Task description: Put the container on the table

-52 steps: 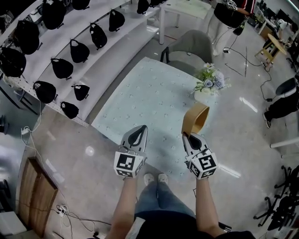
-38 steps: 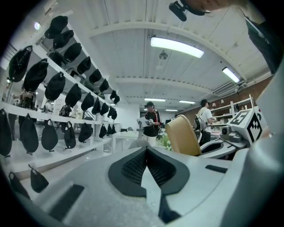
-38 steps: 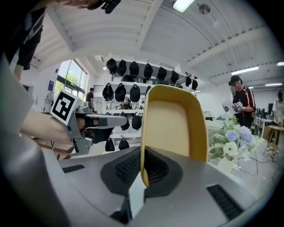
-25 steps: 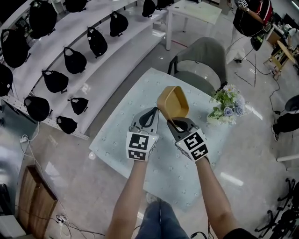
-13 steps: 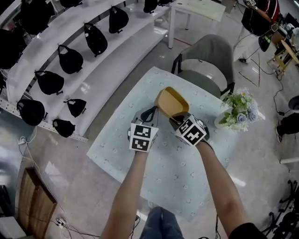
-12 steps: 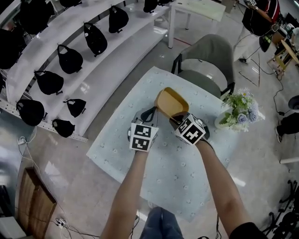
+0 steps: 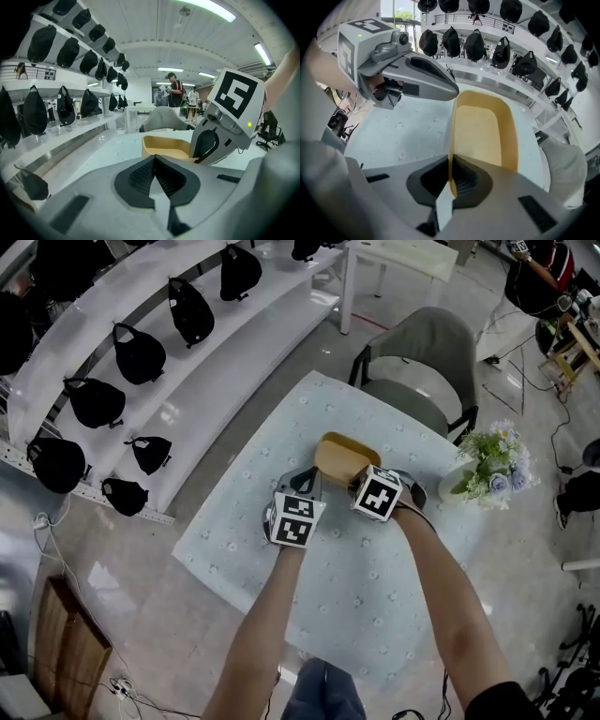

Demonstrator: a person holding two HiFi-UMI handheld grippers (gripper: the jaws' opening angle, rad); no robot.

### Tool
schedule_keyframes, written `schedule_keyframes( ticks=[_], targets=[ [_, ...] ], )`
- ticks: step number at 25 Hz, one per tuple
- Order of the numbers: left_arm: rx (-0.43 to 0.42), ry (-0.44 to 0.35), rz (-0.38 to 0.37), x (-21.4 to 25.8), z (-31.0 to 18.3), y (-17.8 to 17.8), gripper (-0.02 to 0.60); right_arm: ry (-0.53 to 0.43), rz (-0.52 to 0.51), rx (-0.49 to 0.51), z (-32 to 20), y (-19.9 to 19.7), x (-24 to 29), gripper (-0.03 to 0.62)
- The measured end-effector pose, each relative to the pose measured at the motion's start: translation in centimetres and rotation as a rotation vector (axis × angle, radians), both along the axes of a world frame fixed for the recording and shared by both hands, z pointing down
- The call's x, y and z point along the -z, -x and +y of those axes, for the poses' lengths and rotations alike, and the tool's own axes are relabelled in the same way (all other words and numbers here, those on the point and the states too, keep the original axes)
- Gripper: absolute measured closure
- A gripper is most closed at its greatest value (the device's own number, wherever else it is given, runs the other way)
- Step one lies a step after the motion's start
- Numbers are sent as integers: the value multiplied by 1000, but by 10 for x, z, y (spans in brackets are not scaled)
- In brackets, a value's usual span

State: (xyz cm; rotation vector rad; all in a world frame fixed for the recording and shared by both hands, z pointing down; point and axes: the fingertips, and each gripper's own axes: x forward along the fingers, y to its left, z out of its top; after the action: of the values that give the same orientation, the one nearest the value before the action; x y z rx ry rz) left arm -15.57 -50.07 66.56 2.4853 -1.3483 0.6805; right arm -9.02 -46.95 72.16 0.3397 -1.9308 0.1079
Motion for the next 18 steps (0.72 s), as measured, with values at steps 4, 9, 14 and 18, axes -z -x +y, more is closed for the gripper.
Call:
schedule_keyframes(
  ticks=[4, 9, 14, 18],
  targets=[
    [21, 42, -2, -16, 10, 3, 580, 17, 116, 75, 7, -14, -17, 592],
    [20, 63, 7, -27, 18, 3, 580, 6, 147, 98, 10, -12, -24, 592],
    [21, 58, 14, -27, 20, 2, 580, -21, 149, 104, 8, -11, -28, 588],
    [21, 60, 14, -27, 23, 6, 580, -20, 120, 84, 11, -9, -28, 532]
  ],
)
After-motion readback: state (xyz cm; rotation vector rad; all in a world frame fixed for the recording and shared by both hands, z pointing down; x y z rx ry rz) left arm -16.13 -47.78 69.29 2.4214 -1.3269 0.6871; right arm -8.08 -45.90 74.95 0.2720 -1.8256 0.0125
